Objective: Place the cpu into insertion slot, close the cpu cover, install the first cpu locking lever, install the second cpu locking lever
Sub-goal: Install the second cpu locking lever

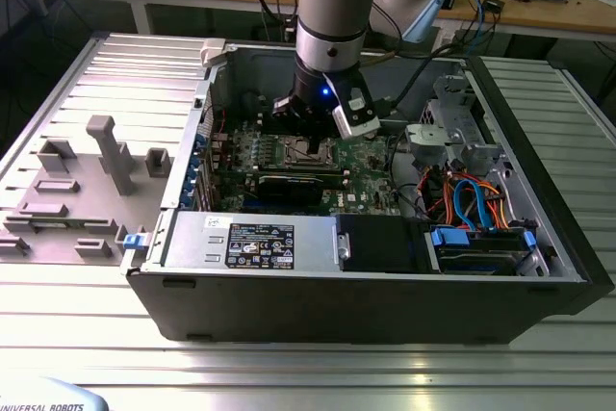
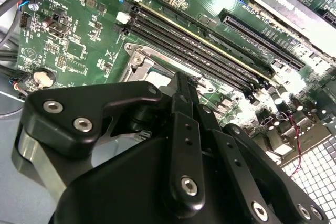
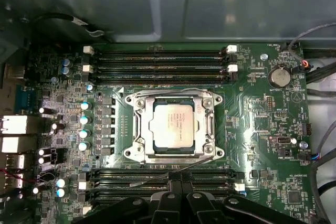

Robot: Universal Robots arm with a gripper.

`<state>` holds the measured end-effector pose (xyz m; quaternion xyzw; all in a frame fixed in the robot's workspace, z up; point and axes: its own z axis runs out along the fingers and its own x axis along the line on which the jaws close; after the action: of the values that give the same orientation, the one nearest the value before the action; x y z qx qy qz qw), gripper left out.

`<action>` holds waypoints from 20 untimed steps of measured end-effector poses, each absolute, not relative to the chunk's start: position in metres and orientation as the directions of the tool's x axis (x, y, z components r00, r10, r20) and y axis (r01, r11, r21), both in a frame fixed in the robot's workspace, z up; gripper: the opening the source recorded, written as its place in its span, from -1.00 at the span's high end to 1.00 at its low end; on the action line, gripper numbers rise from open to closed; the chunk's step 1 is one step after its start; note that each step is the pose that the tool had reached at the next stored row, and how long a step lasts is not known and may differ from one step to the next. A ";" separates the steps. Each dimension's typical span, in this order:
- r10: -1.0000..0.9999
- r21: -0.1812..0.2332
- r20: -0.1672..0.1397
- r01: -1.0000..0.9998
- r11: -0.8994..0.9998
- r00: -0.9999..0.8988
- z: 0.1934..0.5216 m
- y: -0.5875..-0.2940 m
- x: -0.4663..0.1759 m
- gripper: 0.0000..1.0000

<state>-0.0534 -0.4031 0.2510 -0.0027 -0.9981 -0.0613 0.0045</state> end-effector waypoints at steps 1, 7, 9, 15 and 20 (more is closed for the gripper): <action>0.005 0.122 0.009 0.006 0.992 -1.000 0.251 -0.403 -0.053 0.79; 0.005 0.125 0.010 0.006 0.992 -1.000 0.250 -0.404 -0.054 0.79; 0.005 0.132 0.015 0.007 0.991 -1.000 0.248 -0.407 -0.054 0.79; 0.004 0.152 0.018 0.007 0.988 -1.000 0.240 -0.409 -0.065 0.79; 0.004 0.161 0.018 0.007 0.987 -1.000 0.234 -0.409 -0.074 0.79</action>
<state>-0.0742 -0.4093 0.2337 -0.0029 -0.9967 -0.0810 0.0086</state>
